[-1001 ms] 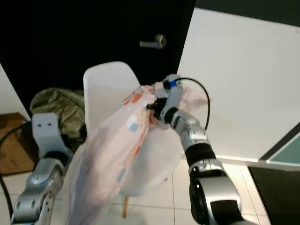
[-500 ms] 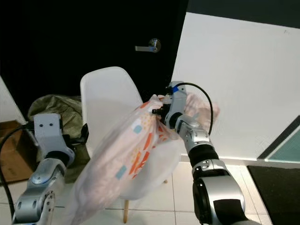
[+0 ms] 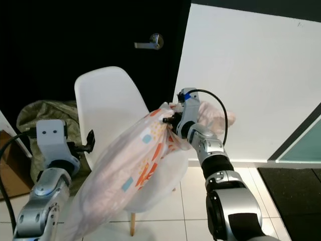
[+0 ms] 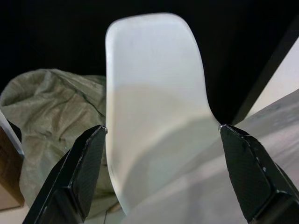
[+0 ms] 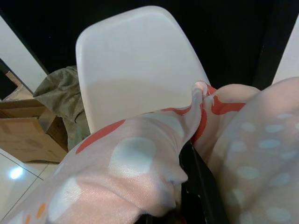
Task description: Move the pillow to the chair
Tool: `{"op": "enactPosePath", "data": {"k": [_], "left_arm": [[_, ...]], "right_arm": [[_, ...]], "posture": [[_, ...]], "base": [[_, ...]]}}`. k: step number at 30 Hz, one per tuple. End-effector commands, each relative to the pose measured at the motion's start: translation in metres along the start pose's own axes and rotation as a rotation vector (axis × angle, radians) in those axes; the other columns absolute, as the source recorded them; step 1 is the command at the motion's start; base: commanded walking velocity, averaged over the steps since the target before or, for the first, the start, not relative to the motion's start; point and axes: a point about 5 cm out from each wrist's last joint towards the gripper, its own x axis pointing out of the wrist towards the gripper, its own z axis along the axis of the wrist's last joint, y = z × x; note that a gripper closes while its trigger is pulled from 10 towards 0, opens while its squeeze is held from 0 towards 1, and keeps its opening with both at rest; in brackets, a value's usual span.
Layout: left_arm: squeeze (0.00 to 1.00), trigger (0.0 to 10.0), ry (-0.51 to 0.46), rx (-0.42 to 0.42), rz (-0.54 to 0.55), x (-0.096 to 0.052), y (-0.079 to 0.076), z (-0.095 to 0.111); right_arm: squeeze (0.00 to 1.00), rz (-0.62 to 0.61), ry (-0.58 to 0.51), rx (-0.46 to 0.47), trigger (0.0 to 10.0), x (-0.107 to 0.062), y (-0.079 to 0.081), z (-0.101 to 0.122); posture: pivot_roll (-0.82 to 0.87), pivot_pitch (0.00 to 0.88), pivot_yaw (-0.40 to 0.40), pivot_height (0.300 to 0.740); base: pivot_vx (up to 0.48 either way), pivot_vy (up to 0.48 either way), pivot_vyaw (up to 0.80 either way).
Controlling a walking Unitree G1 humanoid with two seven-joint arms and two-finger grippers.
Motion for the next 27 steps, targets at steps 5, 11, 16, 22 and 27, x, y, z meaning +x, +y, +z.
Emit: {"op": "enactPosePath", "data": {"k": [5,11,16,22,27], "left_arm": [[0.00,10.0,0.008,0.009,0.001,0.0002,-0.0022,-0.0020],[0.00,10.0,0.020,-0.006,0.029,0.0025,-0.0009,-0.0038],[0.00,10.0,0.012,-0.011,0.024,0.0027,-0.0013,-0.0028],[0.00,10.0,0.011,-0.015,0.024,0.0027,-0.0019,-0.0025],[0.00,10.0,0.014,-0.018,0.027,0.0024,-0.0019,-0.0030]], "right_arm": [[0.00,0.004,-0.069,-0.043,10.0,-0.0030,-0.0036,0.0161],[0.00,0.004,-0.066,-0.047,10.0,-0.0028,-0.0037,0.0160],[0.00,0.019,-0.062,-0.055,10.0,-0.0024,-0.0025,0.0163],[0.00,0.122,-0.098,-0.096,10.0,-0.0056,0.0045,0.0175],[0.00,0.124,-0.107,-0.090,10.0,-0.0053,0.0057,0.0177]], "posture": [[-0.06,0.010,-0.132,0.740],[-0.06,0.009,-0.132,0.740],[-0.06,0.005,-0.132,0.740],[-0.06,0.011,-0.133,0.740],[-0.06,0.013,-0.133,0.740]], "base": [[0.409,0.000,0.00],[0.049,0.000,0.00],[0.000,0.000,0.00],[0.000,0.000,0.22],[0.000,0.000,0.68]]}}
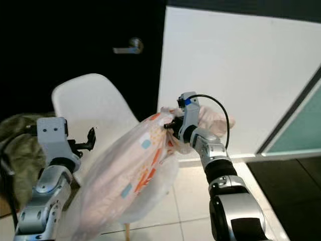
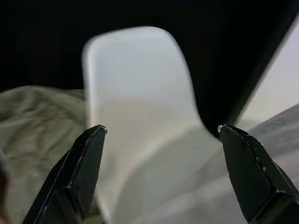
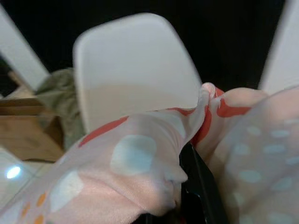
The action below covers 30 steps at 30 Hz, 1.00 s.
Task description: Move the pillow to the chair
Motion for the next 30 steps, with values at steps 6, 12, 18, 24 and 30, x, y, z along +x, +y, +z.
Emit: {"op": "enactPosePath", "data": {"k": [6,12,18,24,30], "left_arm": [[0.00,10.0,0.032,-0.002,0.010,-0.002,0.000,-0.007],[0.00,10.0,0.031,-0.005,0.007,-0.001,0.000,-0.007],[0.00,10.0,0.023,-0.003,-0.023,-0.002,-0.003,-0.005],[0.00,10.0,0.036,0.002,-0.030,-0.002,-0.004,-0.006],[0.00,10.0,0.031,0.005,-0.046,-0.001,-0.007,-0.006]], "right_arm": [[0.00,0.023,-0.104,-0.036,10.0,0.001,0.003,0.023],[0.00,-0.052,-0.083,-0.055,10.0,-0.001,-0.006,0.021],[0.00,-0.256,-0.028,-0.094,10.0,-0.006,-0.025,0.017],[0.00,-0.282,-0.006,-0.096,10.0,-0.006,-0.028,0.016],[0.00,-0.303,-0.003,-0.099,10.0,-0.006,-0.028,0.015]], "posture": [[-0.06,0.015,-0.134,0.740],[-0.06,0.018,-0.131,0.740],[-0.06,0.021,-0.131,0.740],[-0.06,0.022,-0.131,0.740],[-0.06,0.021,-0.129,0.740]], "base": [[0.000,0.000,0.72],[0.000,0.000,0.76],[0.048,0.000,0.48],[0.417,0.000,0.00],[0.049,0.000,0.00]]}}
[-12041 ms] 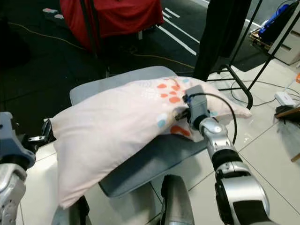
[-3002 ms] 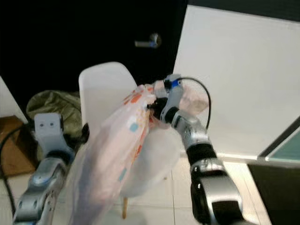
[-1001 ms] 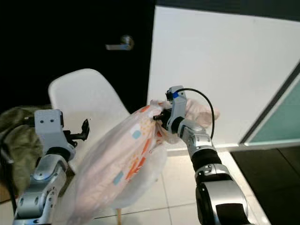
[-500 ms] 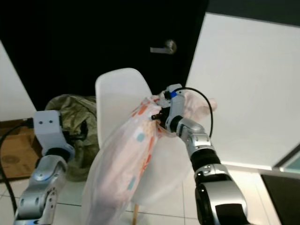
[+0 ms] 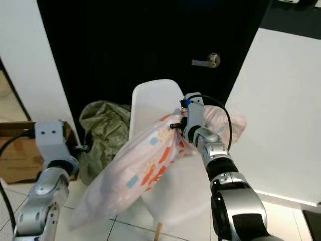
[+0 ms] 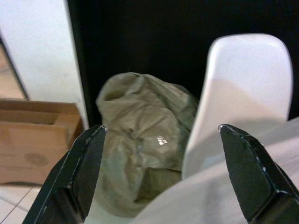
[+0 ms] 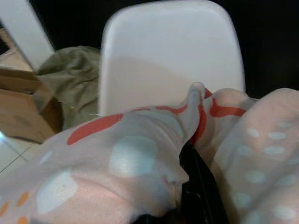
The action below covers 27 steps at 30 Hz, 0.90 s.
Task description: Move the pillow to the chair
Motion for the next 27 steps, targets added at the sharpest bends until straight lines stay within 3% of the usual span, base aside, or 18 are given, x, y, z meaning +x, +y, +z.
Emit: {"op": "enactPosePath", "data": {"k": [1,11,18,24,27], "left_arm": [[0.00,10.0,0.014,0.001,-0.029,0.001,-0.006,-0.002],[0.00,10.0,0.026,0.037,-0.072,-0.001,-0.010,-0.003],[0.00,10.0,0.019,0.034,-0.028,0.001,-0.006,-0.002],[0.00,10.0,0.013,0.040,-0.030,0.001,-0.007,-0.001],[0.00,10.0,0.013,0.046,-0.030,0.002,-0.007,-0.001]], "right_arm": [[0.00,-0.028,-0.083,-0.008,10.0,-0.001,-0.006,0.019],[0.00,-0.032,-0.085,-0.004,10.0,0.000,-0.006,0.019],[0.00,-0.025,-0.053,-0.014,10.0,0.001,-0.004,0.015],[0.00,-0.054,0.156,-0.093,10.0,0.001,-0.005,-0.012],[0.00,-0.051,0.205,-0.089,10.0,0.000,-0.005,-0.020]], "posture": [[-0.06,0.021,-0.129,0.740],[-0.06,0.020,-0.130,0.740],[-0.06,0.019,-0.130,0.740],[-0.06,0.014,-0.131,0.735],[-0.06,0.014,-0.132,0.725]], "base": [[0.000,0.000,0.00],[0.000,-0.378,0.00],[0.000,-0.256,0.00],[0.000,0.000,0.00],[0.000,0.000,0.00]]}}
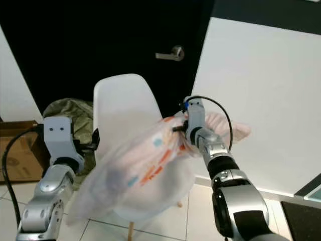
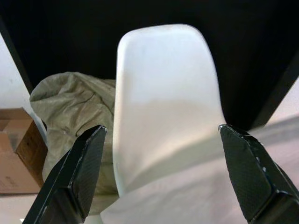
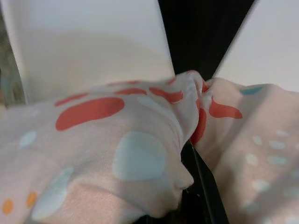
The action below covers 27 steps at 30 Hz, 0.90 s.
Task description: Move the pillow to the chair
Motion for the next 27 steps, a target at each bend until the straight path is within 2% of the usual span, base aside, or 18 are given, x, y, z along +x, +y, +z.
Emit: {"op": "enactPosePath", "data": {"k": [1,3,10,14,22,27], "left_arm": [[0.00,10.0,0.015,0.015,0.005,-0.001,0.001,-0.004],[0.00,10.0,0.015,0.017,0.006,-0.001,0.001,-0.004],[0.00,10.0,0.015,0.055,0.037,0.000,0.011,-0.002],[0.00,10.0,0.015,0.058,0.041,0.000,0.012,-0.001],[0.00,10.0,0.020,0.058,0.064,0.001,0.017,0.000],[0.00,10.0,0.019,0.049,0.070,0.001,0.019,0.001]], "right_arm": [[0.00,0.002,-0.017,-0.012,10.0,0.000,0.000,0.009],[0.00,0.007,-0.005,-0.001,10.0,0.000,0.001,0.007],[0.00,0.077,0.144,0.063,10.0,0.001,0.008,-0.011],[0.00,0.083,0.162,0.074,10.0,0.001,0.009,-0.013],[0.00,0.143,0.288,0.122,10.0,0.003,0.026,-0.028],[0.00,0.147,0.310,0.126,10.0,0.003,0.029,-0.030]], "posture": [[-0.06,0.014,-0.132,0.725],[-0.06,0.014,-0.133,0.720],[-0.05,0.023,-0.134,0.685],[-0.05,0.028,-0.135,0.680],[-0.05,0.047,-0.134,0.650],[-0.05,0.051,-0.131,0.635]], "base": [[0.000,0.000,0.00],[0.000,0.000,0.00],[0.000,0.000,0.00],[0.000,0.000,0.00],[0.000,0.000,0.00],[0.000,0.000,0.00]]}}
